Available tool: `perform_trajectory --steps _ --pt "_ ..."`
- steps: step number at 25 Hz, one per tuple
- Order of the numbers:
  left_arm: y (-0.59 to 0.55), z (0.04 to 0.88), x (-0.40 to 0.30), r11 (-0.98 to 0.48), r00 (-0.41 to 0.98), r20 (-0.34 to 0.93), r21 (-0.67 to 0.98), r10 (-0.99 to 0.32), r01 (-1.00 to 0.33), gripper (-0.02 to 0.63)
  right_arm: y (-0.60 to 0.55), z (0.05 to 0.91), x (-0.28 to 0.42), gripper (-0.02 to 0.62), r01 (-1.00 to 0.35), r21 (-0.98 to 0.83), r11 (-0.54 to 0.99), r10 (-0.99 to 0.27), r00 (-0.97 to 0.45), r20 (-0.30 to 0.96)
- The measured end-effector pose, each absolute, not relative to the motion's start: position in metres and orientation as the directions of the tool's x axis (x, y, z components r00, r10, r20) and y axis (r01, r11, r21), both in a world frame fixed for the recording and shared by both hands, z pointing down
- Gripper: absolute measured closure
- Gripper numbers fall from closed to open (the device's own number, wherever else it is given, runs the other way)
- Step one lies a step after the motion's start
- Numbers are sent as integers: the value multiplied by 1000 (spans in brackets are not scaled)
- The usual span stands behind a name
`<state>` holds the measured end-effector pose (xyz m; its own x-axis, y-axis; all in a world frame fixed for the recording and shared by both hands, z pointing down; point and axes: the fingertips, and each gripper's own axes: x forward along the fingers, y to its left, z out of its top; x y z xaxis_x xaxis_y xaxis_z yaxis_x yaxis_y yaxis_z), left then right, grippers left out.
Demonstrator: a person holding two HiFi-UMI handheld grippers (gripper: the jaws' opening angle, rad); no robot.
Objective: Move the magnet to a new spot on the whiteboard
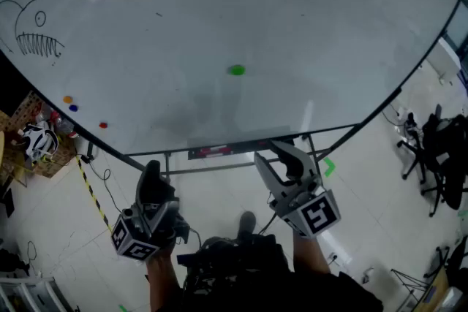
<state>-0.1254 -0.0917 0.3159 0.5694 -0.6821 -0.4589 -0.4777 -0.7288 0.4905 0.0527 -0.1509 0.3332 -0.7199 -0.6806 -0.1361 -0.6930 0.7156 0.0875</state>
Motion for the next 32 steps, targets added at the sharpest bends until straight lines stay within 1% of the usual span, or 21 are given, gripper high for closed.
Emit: perform_trajectory --steps 2,4,8,12,17,22,26,29,31,32 --pt "-107 309 -116 -727 548 -478 465 -687 -505 189 -166 336 60 477 -700 113 705 -689 -714 -127" --pt "-117 309 -110 -723 536 -486 473 -691 -503 189 -179 338 64 477 -699 125 704 -687 -715 -129" --pt "-131 314 -108 -720 546 -469 457 -694 -523 189 -194 342 64 477 -695 126 708 -683 -719 -130" --pt "-145 312 -116 -733 544 -491 454 -680 -507 189 -210 343 64 477 -724 157 672 -717 -689 -108" --pt "-166 304 -138 -772 551 -541 427 -635 -471 189 -230 327 53 477 -769 287 571 -778 -618 -110" --pt "-183 294 -163 -804 559 -577 420 -595 -422 189 -258 313 37 477 -805 415 423 -859 -502 -98" --pt "-194 291 -177 -825 571 -596 394 -564 -405 189 -280 307 30 477 -827 464 318 -911 -401 -91" --pt "-198 295 -182 -830 575 -599 425 -557 -360 189 -292 304 24 477 -828 495 265 -929 -356 -97" --pt "-199 297 -185 -835 583 -598 417 -550 -359 189 -300 304 21 477 -827 506 245 -939 -333 -90" --pt "-199 297 -186 -838 587 -598 406 -545 -364 189 -303 304 20 461 -829 508 236 -942 -323 -89"
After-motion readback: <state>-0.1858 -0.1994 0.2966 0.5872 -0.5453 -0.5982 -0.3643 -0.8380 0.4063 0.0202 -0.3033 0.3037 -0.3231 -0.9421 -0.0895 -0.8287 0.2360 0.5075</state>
